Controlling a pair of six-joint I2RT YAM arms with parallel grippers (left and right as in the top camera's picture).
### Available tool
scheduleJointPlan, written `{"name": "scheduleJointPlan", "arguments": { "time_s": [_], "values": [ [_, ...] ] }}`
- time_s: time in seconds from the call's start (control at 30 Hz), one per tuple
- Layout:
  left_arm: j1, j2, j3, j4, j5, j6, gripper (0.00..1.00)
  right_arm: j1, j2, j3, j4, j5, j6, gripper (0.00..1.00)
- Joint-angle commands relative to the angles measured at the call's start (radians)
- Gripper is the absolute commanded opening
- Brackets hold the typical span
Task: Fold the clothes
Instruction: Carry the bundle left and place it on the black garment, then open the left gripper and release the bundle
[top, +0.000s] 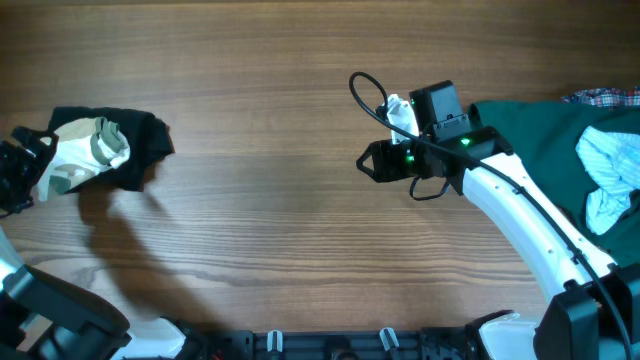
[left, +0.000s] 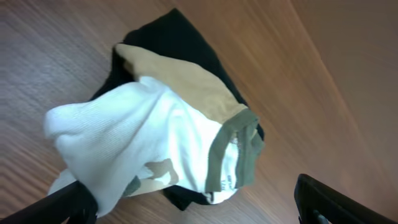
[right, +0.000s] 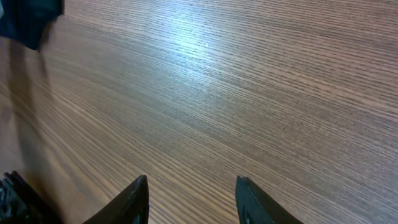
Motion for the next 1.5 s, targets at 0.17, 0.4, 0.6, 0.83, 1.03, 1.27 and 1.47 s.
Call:
{"name": "scheduleJointPlan", "arguments": {
  "time_s": [0.17, 0.4, 0.6, 0.83, 1.03, 1.27, 1.47],
  "values": [
    [0.021, -0.026, 0.019, 0.007, -0.163, -0.06, 1.0, 0.003, -0.007, 0.012, -0.003, 0.011, 0.0, 0.45],
    [0.024, -0.024, 0.017, 0.025, -0.088, -0.066, 0.94, 0.003, -0.007, 0.012, 0.003, 0.011, 0.001, 0.45],
    [-0.091, 0.051, 0.016, 0.024, -0.093, -0.05, 0.24, 0.003, -0.007, 0.012, 0.004, 0.011, 0.003, 0.45],
    [-0.209, 0.255, 0.016, 0.171, -0.114, -0.077, 0.04, 0.003, -0.007, 0.012, 0.0, 0.01, 0.01, 0.45],
    [-0.28, 0.382, 0.016, 0.233, -0.114, -0.076, 0.04, 0.003, -0.007, 0.012, -0.002, 0.007, 0.045, 0.45],
    [-0.289, 0.25, 0.129, 0.075, -0.053, -0.08, 0.4, 0.003, -0.008, 0.012, -0.026, 0.012, 0.021, 0.45],
    [-0.34, -0.059, 0.239, -0.175, -0.035, -0.071, 0.5, 0.003, -0.092, 0.03, -0.003, 0.038, -0.019, 0.46]
  ]
}}
